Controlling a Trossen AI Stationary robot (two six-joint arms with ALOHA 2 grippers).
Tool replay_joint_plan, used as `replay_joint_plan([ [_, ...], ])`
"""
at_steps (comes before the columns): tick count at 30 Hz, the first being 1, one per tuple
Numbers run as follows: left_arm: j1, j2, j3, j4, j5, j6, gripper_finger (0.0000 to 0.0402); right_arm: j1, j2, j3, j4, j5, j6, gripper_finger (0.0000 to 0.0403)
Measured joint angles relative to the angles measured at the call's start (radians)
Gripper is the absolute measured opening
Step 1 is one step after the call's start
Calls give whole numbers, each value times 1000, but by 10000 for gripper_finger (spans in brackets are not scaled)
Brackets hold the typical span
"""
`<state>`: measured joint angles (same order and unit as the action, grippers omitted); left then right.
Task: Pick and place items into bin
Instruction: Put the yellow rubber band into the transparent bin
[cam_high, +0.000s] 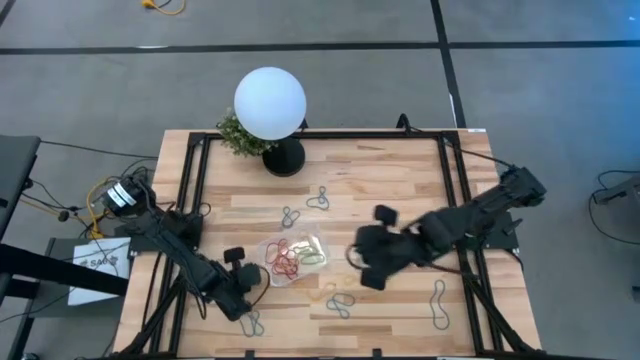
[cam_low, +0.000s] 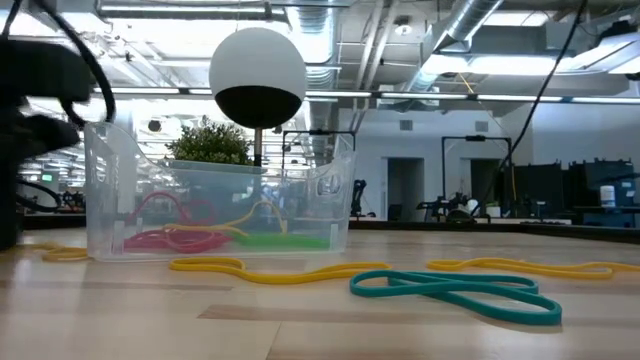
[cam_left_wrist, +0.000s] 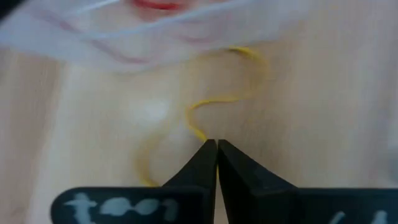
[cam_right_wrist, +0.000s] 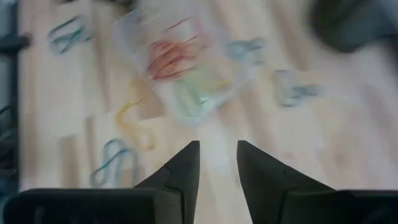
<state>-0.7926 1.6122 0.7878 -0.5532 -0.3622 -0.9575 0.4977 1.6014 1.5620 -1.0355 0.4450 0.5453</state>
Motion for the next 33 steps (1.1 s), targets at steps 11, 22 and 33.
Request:
replay_joint_plan([
  [11,-63,-6,443,-564,-88,88,0,219,-166,-167,-56,261,205,101],
  [22,-19,-11,846,-821,-418,364,0,266,-476,-701,414,266,217,101],
  [33,219,-4,647,-432,-244,750,0,220,-573,-1155,1051,192,182,101],
])
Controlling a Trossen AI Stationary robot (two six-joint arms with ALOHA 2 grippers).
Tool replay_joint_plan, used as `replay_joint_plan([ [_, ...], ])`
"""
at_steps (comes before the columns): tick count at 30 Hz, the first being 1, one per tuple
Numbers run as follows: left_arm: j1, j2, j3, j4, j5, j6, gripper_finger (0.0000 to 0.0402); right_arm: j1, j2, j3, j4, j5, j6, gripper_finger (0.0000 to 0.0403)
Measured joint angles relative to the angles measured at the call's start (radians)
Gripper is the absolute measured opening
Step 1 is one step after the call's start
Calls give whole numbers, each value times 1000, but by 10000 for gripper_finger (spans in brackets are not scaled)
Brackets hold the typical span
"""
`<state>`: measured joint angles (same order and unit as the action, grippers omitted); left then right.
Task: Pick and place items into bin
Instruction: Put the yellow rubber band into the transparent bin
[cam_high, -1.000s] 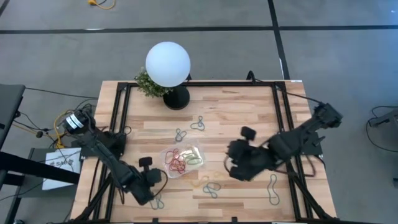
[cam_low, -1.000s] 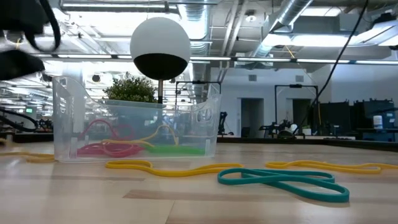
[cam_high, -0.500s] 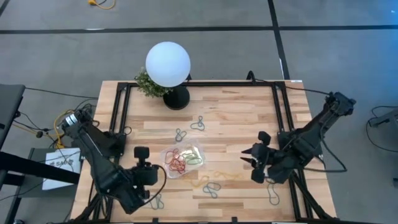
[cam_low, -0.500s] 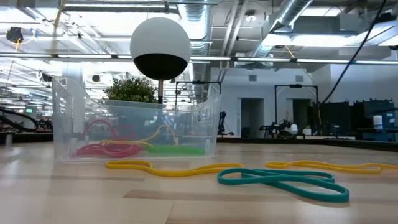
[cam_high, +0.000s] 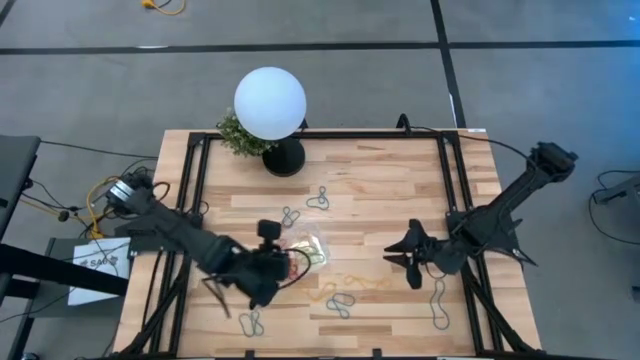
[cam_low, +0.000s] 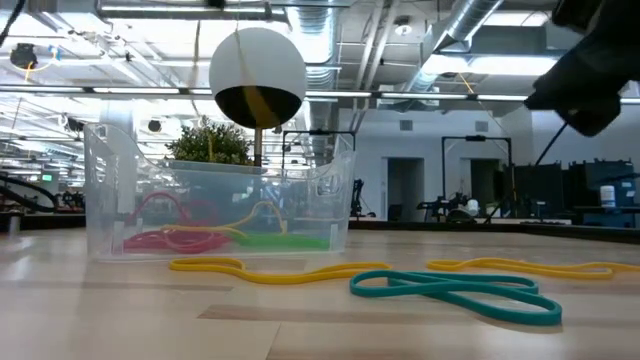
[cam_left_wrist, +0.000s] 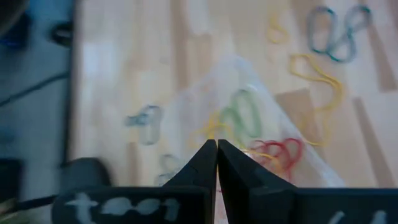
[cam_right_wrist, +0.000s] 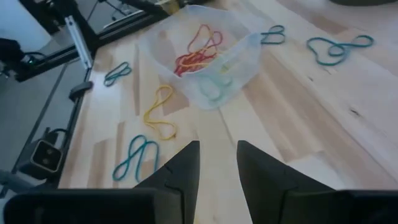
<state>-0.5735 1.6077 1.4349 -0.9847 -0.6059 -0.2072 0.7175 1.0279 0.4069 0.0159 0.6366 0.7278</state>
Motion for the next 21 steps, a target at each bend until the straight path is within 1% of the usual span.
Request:
replay_joint_plan([
  [3,48,0,-96,111,123,47,0,-27,-13,-5,4,-12,-2,101],
  [5,72,0,-146,160,172,83,0,-37,-16,-5,7,-14,-2,101],
  [7,91,0,-182,210,187,101,0,-42,-15,-5,8,-16,-3,101],
  [12,135,-3,-249,331,182,113,0,-41,-15,-5,14,-20,-3,101],
  [15,167,-3,-288,362,195,95,0,-41,-15,-4,29,-20,-3,101],
  [21,230,-3,-355,376,334,-16,0,-41,-15,-4,30,-20,-3,101],
])
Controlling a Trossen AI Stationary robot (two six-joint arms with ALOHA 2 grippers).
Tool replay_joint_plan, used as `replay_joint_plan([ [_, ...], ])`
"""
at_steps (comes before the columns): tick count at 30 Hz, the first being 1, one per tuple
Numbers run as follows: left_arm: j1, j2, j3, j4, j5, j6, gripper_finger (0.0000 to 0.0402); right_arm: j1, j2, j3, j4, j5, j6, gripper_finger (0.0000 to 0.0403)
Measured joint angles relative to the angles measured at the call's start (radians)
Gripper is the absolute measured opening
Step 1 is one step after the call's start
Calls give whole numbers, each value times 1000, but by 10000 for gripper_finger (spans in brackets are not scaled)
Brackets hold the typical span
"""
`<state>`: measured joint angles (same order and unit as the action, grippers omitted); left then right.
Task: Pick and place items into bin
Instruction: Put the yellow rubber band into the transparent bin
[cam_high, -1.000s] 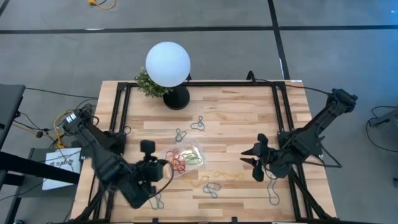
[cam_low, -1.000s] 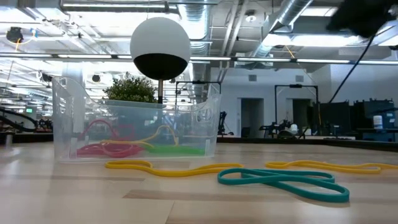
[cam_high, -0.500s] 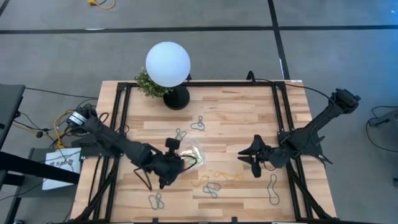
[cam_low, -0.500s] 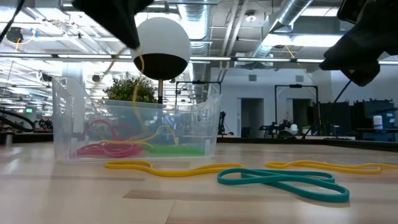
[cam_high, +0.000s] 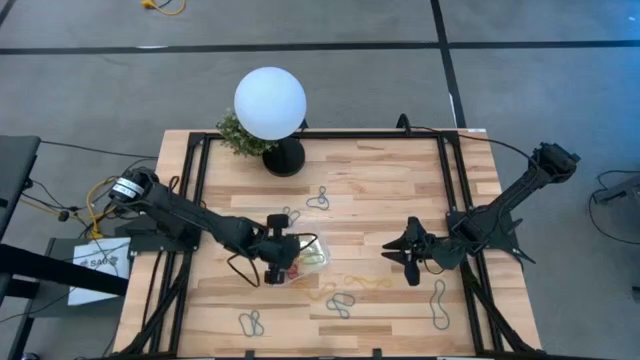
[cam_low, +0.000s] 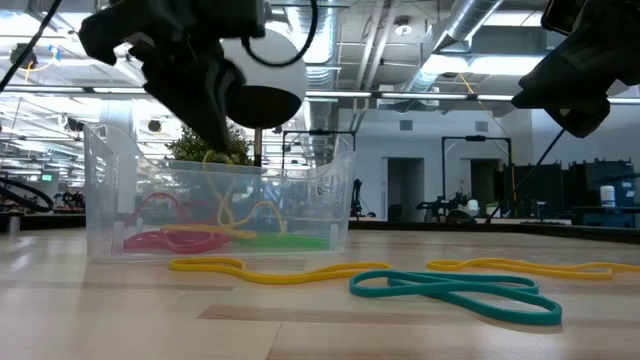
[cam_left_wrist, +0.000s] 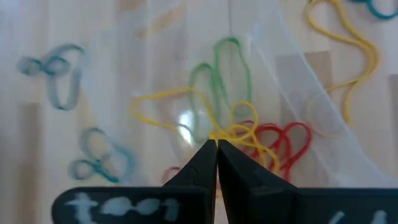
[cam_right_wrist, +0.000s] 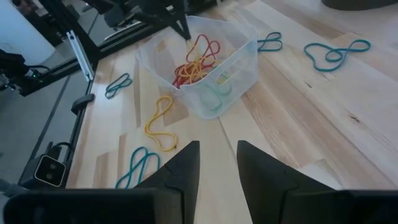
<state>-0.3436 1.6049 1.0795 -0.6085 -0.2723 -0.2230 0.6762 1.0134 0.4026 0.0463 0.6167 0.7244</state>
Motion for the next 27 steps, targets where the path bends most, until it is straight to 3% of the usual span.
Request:
replay_joint_plan([
  [6,23,0,-52,47,57,-34,12,0,0,0,0,0,1,101],
  [17,24,0,-54,118,22,-49,96,0,2,0,0,1,9,101],
  [27,22,0,-54,213,39,-59,105,0,78,1,79,10,80,101],
])
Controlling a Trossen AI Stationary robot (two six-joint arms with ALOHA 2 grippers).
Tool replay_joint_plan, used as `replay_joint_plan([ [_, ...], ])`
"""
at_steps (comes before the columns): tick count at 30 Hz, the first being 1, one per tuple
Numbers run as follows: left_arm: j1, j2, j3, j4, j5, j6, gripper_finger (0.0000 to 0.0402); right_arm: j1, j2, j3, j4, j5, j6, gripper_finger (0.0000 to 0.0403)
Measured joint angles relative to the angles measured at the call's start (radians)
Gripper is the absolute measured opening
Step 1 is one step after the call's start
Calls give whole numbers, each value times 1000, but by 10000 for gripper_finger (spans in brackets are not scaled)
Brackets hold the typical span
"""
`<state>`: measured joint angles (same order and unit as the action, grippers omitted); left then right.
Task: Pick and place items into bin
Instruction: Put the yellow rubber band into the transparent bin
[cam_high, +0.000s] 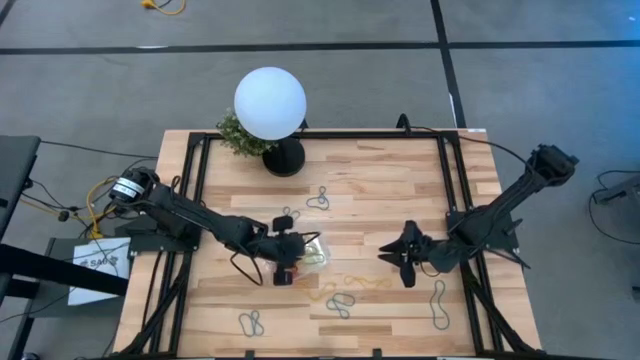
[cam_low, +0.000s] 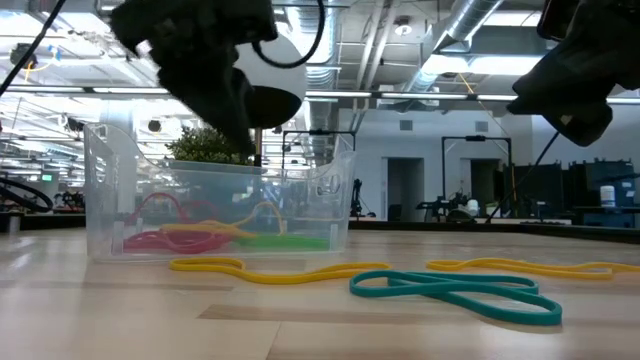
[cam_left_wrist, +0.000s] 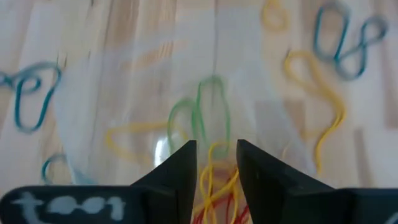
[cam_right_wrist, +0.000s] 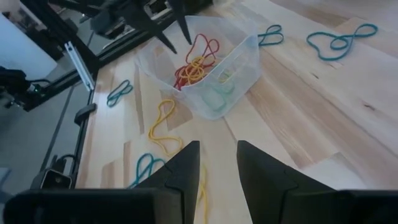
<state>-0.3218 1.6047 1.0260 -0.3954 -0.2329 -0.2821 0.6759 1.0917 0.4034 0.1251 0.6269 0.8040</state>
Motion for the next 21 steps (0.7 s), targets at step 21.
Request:
replay_joint_plan([
  [21,-60,0,0,173,52,66,105,-219,402,1,324,-4,15,101],
])
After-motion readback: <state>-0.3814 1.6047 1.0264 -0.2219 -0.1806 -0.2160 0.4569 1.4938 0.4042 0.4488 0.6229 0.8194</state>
